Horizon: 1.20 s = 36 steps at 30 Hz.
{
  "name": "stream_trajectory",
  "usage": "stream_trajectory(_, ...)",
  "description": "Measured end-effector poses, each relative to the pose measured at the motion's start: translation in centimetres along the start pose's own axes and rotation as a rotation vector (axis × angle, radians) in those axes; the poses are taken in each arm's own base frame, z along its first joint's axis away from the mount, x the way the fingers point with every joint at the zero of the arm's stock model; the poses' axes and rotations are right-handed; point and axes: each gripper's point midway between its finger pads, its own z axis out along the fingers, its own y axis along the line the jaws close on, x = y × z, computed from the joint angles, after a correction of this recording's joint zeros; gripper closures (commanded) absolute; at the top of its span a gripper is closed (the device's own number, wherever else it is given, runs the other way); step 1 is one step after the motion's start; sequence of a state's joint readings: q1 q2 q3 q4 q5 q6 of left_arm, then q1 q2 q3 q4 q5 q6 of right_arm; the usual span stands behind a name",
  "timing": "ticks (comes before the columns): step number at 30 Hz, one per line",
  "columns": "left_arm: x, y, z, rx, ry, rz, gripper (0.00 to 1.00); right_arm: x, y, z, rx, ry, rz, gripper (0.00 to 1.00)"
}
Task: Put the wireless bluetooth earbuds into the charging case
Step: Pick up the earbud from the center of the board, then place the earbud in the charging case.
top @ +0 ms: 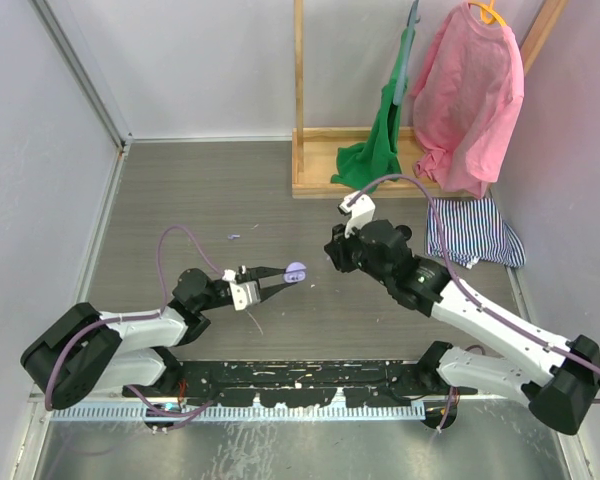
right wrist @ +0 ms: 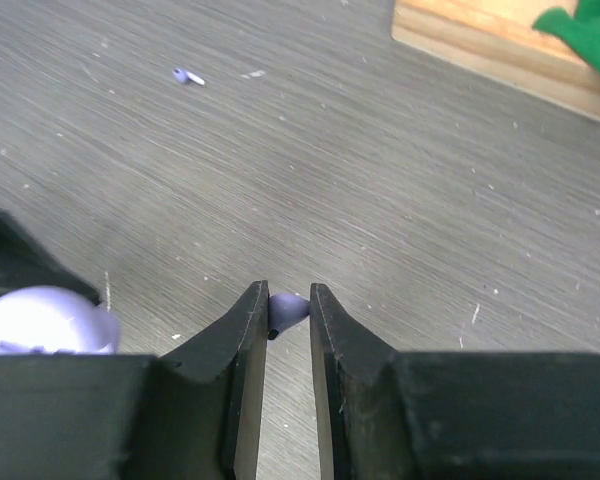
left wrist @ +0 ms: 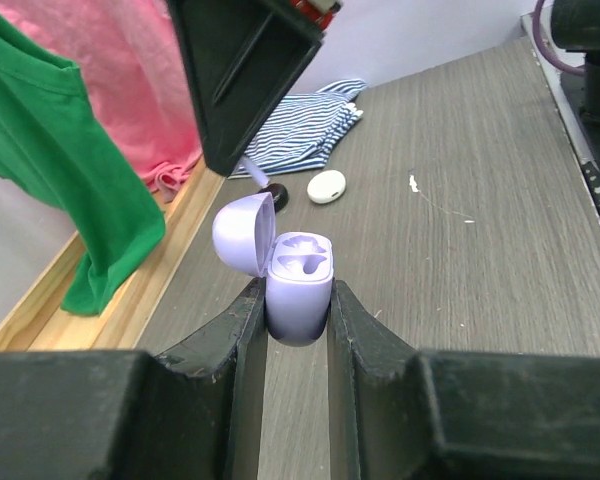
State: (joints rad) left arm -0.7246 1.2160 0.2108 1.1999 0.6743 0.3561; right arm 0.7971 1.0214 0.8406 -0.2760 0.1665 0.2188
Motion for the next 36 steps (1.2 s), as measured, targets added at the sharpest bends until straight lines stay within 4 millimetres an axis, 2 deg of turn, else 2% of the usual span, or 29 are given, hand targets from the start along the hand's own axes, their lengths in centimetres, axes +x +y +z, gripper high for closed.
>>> stream_trajectory(5, 0.2, 0.9, -0.1, -0.052, 0.015, 0.004, 1.00, -0.8, 2.0, -0.9, -0.069, -0.101, -0.037, 0.78)
stream_trajectory(11, 0.4, 2.0, -0.3, -0.111, 0.031, 0.006, 1.00, -1.0, 3.4, -1.2, -0.105, -0.191, -0.062, 0.78)
stream_trajectory(24, 0.7, 2.8, -0.5, -0.168, 0.048, -0.031, 1.00, -1.7, 5.6, -1.9, -0.172, -0.389, -0.067, 0.78)
stream_trajectory(36, 0.6, 2.7, -0.4, -0.170, 0.039, -0.075, 1.00, -2.6, 6.6, -2.4, -0.207, -0.528, -0.036, 0.78)
